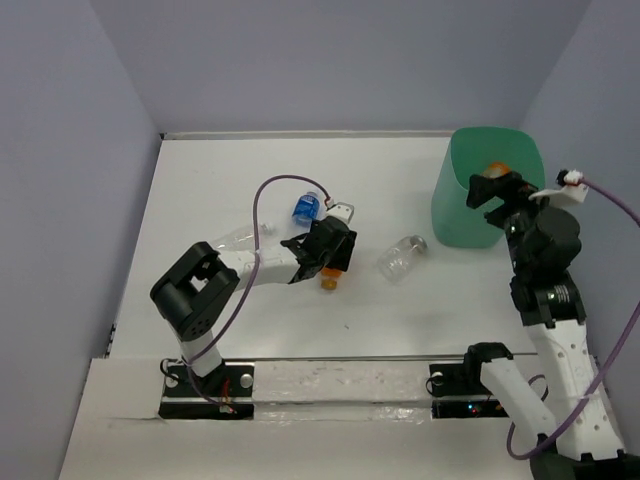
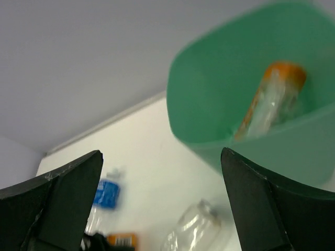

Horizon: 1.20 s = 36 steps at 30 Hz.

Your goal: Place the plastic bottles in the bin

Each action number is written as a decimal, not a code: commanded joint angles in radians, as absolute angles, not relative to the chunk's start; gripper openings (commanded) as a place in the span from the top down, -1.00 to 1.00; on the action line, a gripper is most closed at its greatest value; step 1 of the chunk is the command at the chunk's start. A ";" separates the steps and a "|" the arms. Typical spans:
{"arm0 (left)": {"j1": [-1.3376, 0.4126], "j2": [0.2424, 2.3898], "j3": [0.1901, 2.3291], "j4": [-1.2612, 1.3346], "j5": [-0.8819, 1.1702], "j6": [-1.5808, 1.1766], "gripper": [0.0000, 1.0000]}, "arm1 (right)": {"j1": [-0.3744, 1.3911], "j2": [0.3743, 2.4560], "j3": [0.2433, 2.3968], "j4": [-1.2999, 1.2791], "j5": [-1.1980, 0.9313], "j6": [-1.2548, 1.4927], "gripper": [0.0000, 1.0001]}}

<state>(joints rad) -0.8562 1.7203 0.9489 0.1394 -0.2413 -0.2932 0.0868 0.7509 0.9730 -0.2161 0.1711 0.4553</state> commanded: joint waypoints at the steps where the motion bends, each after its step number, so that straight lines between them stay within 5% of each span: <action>1: -0.856 1.680 0.928 0.210 -0.227 -0.307 -0.23 | 0.107 0.602 0.683 -0.225 0.043 0.814 -0.98; 8: -0.854 1.592 0.861 0.279 -0.152 -0.339 -0.01 | 0.107 0.408 0.327 -0.218 -0.044 1.034 -0.99; 23: -0.856 1.483 0.819 0.319 -0.069 -0.374 0.03 | 0.310 1.009 0.264 0.319 -0.006 1.121 -0.99; 36: -0.856 1.321 0.845 0.249 -0.058 -0.411 0.10 | 0.310 1.367 0.364 0.520 0.092 1.112 -0.99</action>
